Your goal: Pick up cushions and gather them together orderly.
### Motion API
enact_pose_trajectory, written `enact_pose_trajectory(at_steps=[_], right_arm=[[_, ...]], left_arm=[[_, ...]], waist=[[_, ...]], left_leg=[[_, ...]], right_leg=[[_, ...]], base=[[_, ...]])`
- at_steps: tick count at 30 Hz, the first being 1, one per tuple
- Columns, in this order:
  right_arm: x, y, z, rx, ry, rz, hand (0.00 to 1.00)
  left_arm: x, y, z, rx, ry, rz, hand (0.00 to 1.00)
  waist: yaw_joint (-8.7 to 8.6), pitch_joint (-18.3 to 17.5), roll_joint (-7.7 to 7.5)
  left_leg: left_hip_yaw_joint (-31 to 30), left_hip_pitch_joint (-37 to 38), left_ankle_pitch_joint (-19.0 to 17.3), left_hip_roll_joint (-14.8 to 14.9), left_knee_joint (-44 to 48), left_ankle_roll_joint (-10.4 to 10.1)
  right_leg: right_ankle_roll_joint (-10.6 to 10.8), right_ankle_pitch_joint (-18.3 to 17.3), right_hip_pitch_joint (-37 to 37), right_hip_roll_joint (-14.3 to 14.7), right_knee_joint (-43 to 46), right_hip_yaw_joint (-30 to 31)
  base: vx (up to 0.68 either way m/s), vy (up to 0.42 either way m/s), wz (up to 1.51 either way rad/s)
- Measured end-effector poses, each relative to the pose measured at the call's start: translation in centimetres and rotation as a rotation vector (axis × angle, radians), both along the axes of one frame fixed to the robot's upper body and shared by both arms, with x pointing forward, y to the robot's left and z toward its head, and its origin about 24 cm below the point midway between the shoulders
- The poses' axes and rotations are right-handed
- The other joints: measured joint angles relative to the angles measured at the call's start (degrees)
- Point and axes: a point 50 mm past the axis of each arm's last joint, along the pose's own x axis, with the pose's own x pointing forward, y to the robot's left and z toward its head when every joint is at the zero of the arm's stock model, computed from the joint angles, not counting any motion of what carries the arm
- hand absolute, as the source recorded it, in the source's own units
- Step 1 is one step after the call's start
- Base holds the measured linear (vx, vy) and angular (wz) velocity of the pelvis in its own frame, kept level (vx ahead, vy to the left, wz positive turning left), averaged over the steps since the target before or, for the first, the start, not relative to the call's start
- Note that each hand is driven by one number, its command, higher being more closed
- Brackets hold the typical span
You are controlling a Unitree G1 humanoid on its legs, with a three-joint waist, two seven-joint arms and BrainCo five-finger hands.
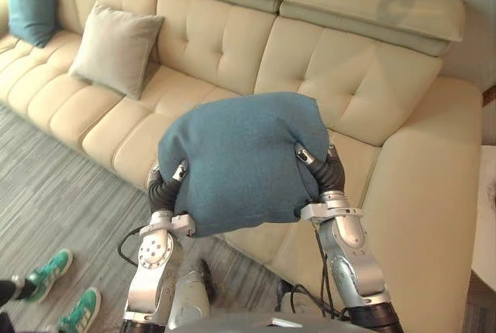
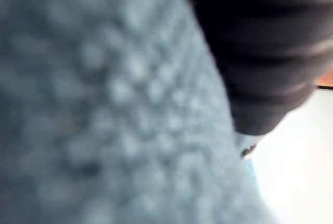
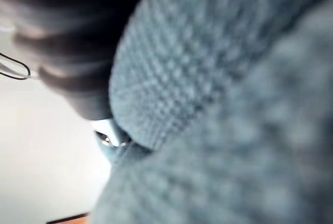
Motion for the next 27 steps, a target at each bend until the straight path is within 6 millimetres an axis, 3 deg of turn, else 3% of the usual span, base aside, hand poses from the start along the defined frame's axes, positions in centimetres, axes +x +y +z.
enact_pose_trajectory(at_steps=[1,2,4,6,8,9,10,11,13,17,22,27], right_arm=[[-0.2,0.2,-0.7,0.025,0.032,-0.010,1.00],[-0.6,0.4,-1.2,0.046,0.053,-0.013,1.00],[-0.7,0.7,-1.3,0.057,0.059,-0.006,1.00],[-0.9,1.5,-1.5,0.067,0.076,0.020,1.00],[-0.8,2.0,-1.5,0.076,0.073,0.035,1.00],[-0.5,2.2,-1.6,0.071,0.075,0.043,1.00],[0.2,2.4,-1.9,0.061,0.087,0.053,1.00],[1.2,2.9,-2.7,0.047,0.118,0.068,1.00],[1.7,2.8,-3.6,0.030,0.158,0.069,1.00],[1.9,2.1,-4.5,-0.015,0.195,0.062,1.00],[3.1,2.5,-3.3,-0.060,0.143,0.068,1.00],[5.0,3.1,-1.6,-0.102,0.082,0.045,1.00]], left_arm=[[0.1,0.1,-0.3,0.012,0.013,-0.004,1.00],[-0.1,0.3,-0.3,0.016,0.014,0.003,1.00],[-0.4,0.5,-0.5,0.020,0.027,0.012,1.00],[-1.4,1.0,-1.3,0.022,0.071,0.033,1.00],[-1.9,1.3,-1.7,0.035,0.087,0.037,1.00],[-1.9,1.6,-1.7,0.043,0.087,0.040,1.00],[-1.9,1.9,-1.8,0.047,0.092,0.051,1.00],[-1.7,2.4,-2.2,0.052,0.108,0.070,1.00],[-1.3,2.4,-2.9,0.054,0.134,0.069,1.00],[-1.0,2.1,-3.4,0.050,0.158,0.060,1.00],[0.2,2.4,-2.3,0.061,0.108,0.070,1.00],[2.3,2.5,-0.5,0.068,0.034,0.118,1.00]], waist=[[-0.81,-0.20,-1.29],[-0.63,-0.28,-2.96],[-0.26,-0.09,-4.00],[0.11,-0.14,-4.32],[1.42,-0.68,-5.37],[1.76,-0.56,-6.21],[1.66,-0.56,-6.42],[1.84,-0.45,-6.27],[1.59,-0.47,-6.30],[-0.84,0.40,-5.43],[-0.14,1.91,-4.79],[0.81,4.30,-3.69]], left_leg=[[0.43,-0.74,1.00,-1.91,2.60,-0.22],[1.86,-0.56,-0.47,-3.58,3.57,0.32],[2.89,-1.24,-3.15,-4.33,8.20,1.85],[4.58,-1.48,-8.53,-3.82,15.15,2.78],[7.22,-1.69,-13.01,-3.82,16.16,3.38],[10.46,-2.14,-13.83,-3.36,16.52,3.95],[12.76,-2.40,-14.42,-3.21,15.47,4.81],[16.14,-1.92,-13.71,-2.18,12.90,6.45],[18.52,-1.29,-12.79,-2.45,11.06,6.40],[17.56,-2.43,-12.23,-4.35,12.51,6.82],[14.77,-4.92,-11.58,-5.07,12.37,6.21],[14.20,-7.65,-10.09,-5.32,12.27,7.09]], right_leg=[[1.33,-0.44,-0.02,-2.13,-0.18,0.81],[1.79,0.80,-1.55,-4.10,0.75,0.35],[3.15,1.93,-1.98,-5.52,0.50,2.46],[4.22,4.62,-3.03,-5.63,-0.62,7.55],[5.31,6.57,-7.33,-5.48,-0.99,14.69],[5.16,9.61,-10.19,-5.45,-2.05,16.58],[3.65,15.60,-12.52,-4.89,-4.96,16.00],[1.99,19.51,-14.51,-3.20,-7.33,11.48],[-0.96,16.64,-14.65,-1.73,-5.71,3.34],[-0.17,17.21,-13.96,-2.32,-8.22,1.35],[-0.88,16.93,-14.90,-2.39,-9.39,0.01],[-1.43,18.47,-16.54,-2.51,-10.88,-0.47]], base=[[0.19,0.434,-0.77],[0.15,0.343,-0.48],[0.11,0.258,-0.80],[0.07,0.297,-1.41],[-0.06,0.223,-1.92],[-0.12,0.224,-2.29],[-0.19,0.219,-2.48],[-0.14,0.158,-2.07],[-0.08,0.146,-1.42],[-0.06,0.075,-0.21],[-0.10,-0.044,0.15],[-0.06,-0.024,0.06]])
